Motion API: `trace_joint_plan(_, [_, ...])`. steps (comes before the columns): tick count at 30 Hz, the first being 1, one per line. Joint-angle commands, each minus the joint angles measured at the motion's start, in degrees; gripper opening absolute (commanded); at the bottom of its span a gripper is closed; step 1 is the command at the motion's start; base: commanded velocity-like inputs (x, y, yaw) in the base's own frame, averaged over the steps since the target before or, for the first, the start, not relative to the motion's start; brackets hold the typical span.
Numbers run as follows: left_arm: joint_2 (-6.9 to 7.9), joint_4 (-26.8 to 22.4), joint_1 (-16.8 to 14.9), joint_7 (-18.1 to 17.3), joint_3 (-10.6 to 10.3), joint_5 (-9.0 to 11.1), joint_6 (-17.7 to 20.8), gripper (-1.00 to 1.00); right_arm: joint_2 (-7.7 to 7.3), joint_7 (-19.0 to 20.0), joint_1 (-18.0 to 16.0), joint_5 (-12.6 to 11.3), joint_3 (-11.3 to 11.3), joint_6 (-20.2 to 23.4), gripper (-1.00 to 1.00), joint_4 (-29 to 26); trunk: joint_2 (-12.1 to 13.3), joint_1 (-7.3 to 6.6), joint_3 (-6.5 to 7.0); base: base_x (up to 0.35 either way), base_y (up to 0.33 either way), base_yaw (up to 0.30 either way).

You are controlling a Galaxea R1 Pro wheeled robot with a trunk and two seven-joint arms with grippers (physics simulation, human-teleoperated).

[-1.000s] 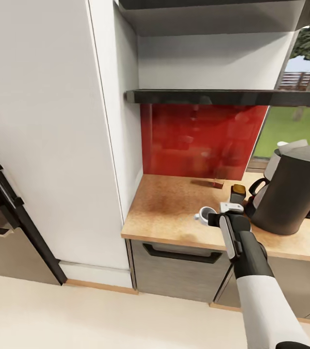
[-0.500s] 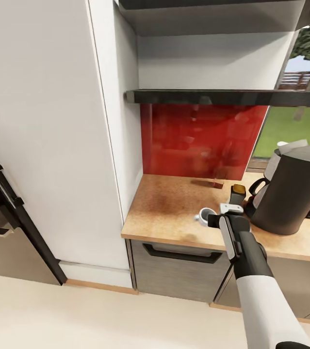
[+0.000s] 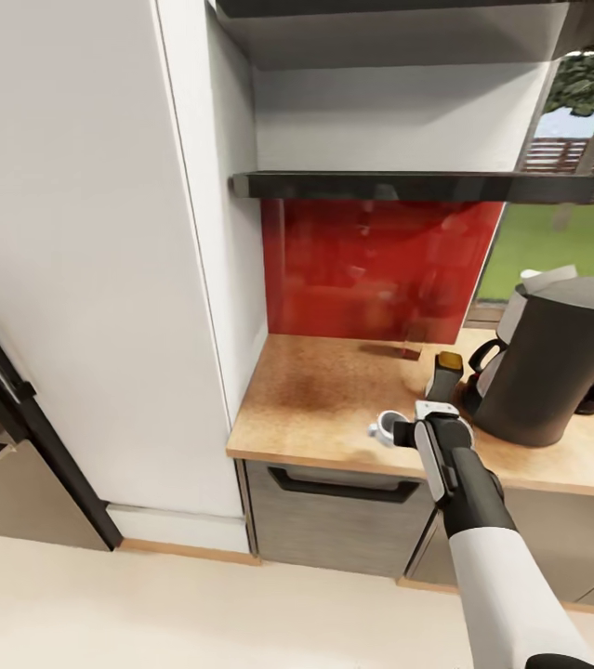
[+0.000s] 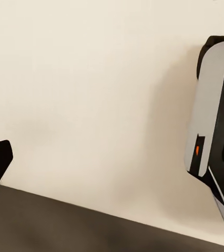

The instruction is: Set up a coffee station on the kitchen countertop: keep the coffee maker on the countertop, move the bottle of coffee from the kitchen shelf to the counter next to the coffee maker, place a paper coffee filter on top of the coffee maker, put the saucer next to the coffee maker with the coffee cup on the saucer, and place the electric kettle next to the coffee maker.

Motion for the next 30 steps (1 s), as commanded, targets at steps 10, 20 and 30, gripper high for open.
trace_joint_plan(10, [0.06, 0.04, 0.06, -0.25, 0.21, -0.71, -0.15, 1.0, -0.18, -0.54, -0.06, 0.36, -0.26, 0.38, -1.0, 0.65, -0.12, 0.04, -0.12, 0.0, 0.0, -0.255])
trace_joint_plan(20, [0.06, 0.15, -0.02, -0.07, 0.46, -4.48, 0.03, 1.0, 0.1, -11.61, -0.08, 0.23, -0.21, 0.39, -1.0, 0.48, -0.12, 0.04, -0.12, 0.0, 0.0, -0.263])
trace_joint_plan(30, [0.19, 2.89, 0.76, 2.73, 0.28, -4.79, 1.66, 1.0, 0.29, -12.33, -0.09, 0.1, 0.12, 0.31, -1.0, 0.58, -0.12, 0.04, -0.12, 0.025, 0.001, -0.263])
